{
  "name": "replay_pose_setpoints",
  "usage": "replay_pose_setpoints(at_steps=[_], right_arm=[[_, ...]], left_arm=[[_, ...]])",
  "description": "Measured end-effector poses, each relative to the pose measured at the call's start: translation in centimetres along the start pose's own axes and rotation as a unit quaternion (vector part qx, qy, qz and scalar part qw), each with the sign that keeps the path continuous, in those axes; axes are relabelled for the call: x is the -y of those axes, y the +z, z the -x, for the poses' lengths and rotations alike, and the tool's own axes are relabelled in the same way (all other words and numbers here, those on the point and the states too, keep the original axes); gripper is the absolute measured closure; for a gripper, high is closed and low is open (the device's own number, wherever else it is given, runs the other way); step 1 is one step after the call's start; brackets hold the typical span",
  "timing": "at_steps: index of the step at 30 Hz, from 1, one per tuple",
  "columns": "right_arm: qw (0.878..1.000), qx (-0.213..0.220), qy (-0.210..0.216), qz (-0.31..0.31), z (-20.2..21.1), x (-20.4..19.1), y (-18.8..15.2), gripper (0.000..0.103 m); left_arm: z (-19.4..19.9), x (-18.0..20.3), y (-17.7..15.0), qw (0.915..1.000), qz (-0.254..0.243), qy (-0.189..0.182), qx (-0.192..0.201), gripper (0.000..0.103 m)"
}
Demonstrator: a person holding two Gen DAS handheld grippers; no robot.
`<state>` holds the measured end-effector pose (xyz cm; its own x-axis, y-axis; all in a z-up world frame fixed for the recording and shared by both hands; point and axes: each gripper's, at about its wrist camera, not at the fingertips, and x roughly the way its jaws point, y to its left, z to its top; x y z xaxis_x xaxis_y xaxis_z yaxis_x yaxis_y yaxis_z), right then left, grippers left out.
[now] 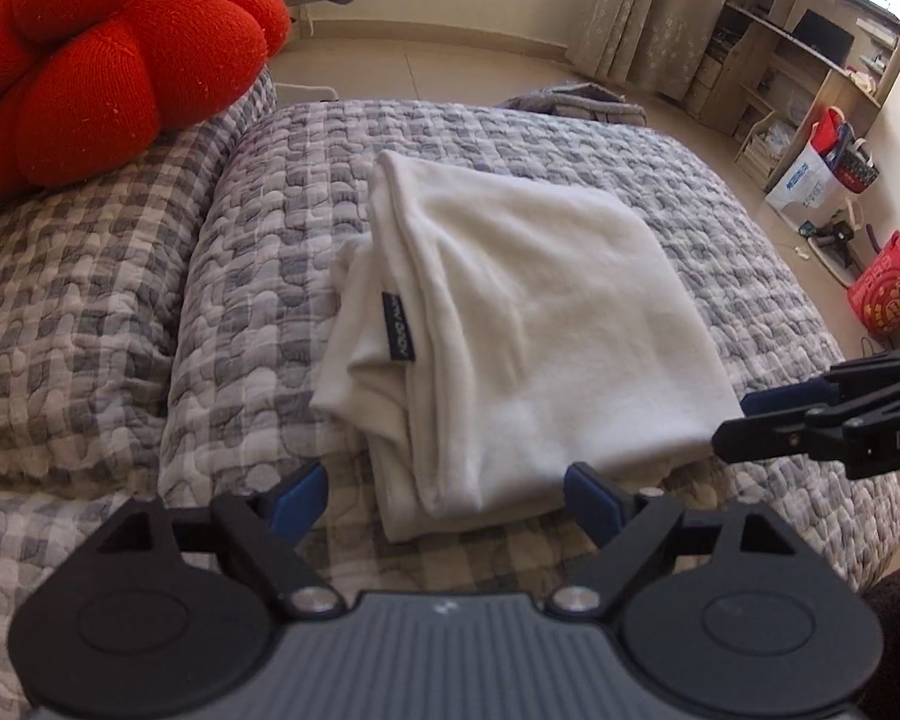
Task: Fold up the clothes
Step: 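Close both grippers on opposite sides of the folded shirt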
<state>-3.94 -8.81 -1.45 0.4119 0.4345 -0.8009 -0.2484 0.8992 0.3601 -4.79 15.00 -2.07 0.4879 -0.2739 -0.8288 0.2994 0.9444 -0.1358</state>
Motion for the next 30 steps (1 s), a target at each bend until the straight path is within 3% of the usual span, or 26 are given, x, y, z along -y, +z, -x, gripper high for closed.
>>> replay_pose_setpoints(at_steps=[5, 15, 21, 27, 30], right_arm=[[1.0, 0.002, 0.003, 0.02, 1.0, -0.7, 0.8, 0.03], [0.999, 0.011, 0.031, -0.013, 1.0, 0.6, 2.8, 0.03], [0.997, 0.012, 0.05, -0.06, 0.5, 2.5, 3.6, 0.03], [0.991, 0.013, 0.077, -0.105, -0.3, 4.0, 4.1, 0.03], [0.989, 0.015, 0.086, -0.118, -0.7, 4.3, 4.3, 0.03]], left_arm=[[0.7, 0.2, 1.0, 0.9998, 0.004, 0.009, -0.017, 0.015], [0.1, 0.4, 4.1, 0.9985, -0.023, -0.036, -0.033, 0.015], [-1.4, -1.0, 5.6, 0.9968, -0.009, -0.059, -0.052, 0.015], [-1.5, -2.5, 6.3, 0.9972, 0.004, -0.062, -0.04, 0.017], [-1.8, -3.8, 6.6, 0.995, 0.031, -0.088, -0.037, 0.019]])
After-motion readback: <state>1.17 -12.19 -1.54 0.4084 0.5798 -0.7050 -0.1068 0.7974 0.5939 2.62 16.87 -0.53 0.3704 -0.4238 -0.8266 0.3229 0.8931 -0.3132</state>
